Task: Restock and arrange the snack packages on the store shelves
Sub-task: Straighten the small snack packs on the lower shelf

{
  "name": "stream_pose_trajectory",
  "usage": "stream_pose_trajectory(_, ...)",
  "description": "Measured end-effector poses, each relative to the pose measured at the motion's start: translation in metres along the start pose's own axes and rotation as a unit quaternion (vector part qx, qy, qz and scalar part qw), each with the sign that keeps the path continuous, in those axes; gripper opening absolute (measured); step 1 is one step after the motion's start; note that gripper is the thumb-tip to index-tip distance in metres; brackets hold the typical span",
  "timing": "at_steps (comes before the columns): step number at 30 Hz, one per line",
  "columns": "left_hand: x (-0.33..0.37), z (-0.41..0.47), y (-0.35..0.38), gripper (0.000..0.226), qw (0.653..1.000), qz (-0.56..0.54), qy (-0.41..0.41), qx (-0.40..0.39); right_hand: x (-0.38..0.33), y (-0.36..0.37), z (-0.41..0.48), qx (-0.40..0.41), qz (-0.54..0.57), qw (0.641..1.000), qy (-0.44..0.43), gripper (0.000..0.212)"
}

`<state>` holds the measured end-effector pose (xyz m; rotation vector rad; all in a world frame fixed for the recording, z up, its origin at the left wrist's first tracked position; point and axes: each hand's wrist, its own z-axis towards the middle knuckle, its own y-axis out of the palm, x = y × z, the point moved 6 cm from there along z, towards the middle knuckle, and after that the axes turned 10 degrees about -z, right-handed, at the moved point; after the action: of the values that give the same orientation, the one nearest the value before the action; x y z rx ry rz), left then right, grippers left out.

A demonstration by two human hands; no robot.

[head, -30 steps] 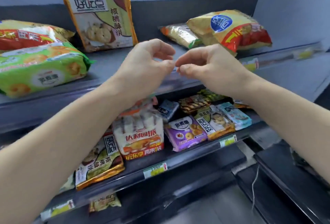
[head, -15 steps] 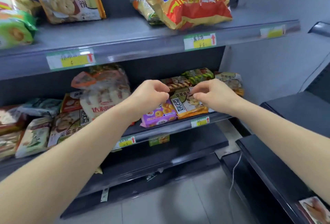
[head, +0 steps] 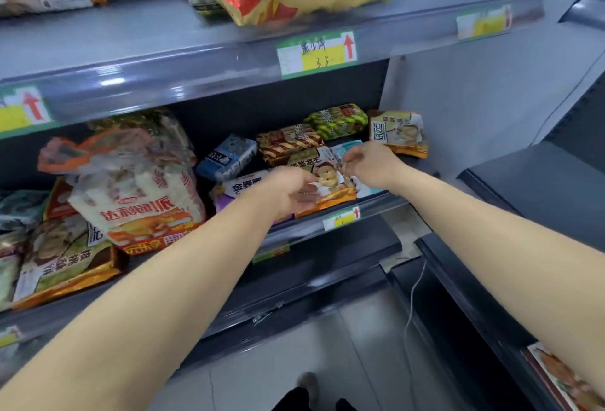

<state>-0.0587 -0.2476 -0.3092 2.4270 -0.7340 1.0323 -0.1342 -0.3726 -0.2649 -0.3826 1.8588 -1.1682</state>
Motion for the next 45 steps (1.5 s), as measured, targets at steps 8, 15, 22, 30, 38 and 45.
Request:
stream_pose_trajectory(8,0.002,0.055,0.011,0.02,0.998,-0.049,-0.046,0.011,0.013,0.006,0.063,-0.039,-0.086,0.995,-0.01,0.041)
stream_pose_trajectory(15,-0.012,0.068,0.001,0.021,0.991,-0.067,-0.086,0.075,0.002,0.028,0.106,-0.121,-0.207,0.969,-0.065,0.049)
stream_pose_trajectory(22,-0.039,0.064,0.013,0.036,0.966,-0.211,-0.093,0.118,0.002,0.053,0.139,-0.18,-0.214,0.951,-0.131,0.057)
stream_pose_trajectory(30,-0.048,0.077,0.016,0.011,0.925,-0.32,-0.049,0.197,0.013,0.076,0.171,-0.22,-0.239,0.932,-0.159,0.062)
stream_pose_trajectory(38,-0.045,0.084,0.024,0.022,0.9,-0.381,-0.035,0.209,0.01,0.087,0.188,-0.203,-0.245,0.935,-0.154,0.078)
stream_pose_trajectory(45,-0.036,0.08,0.029,0.01,0.916,-0.343,-0.034,0.204,0.005,0.068,0.198,-0.169,-0.194,0.954,-0.156,0.065)
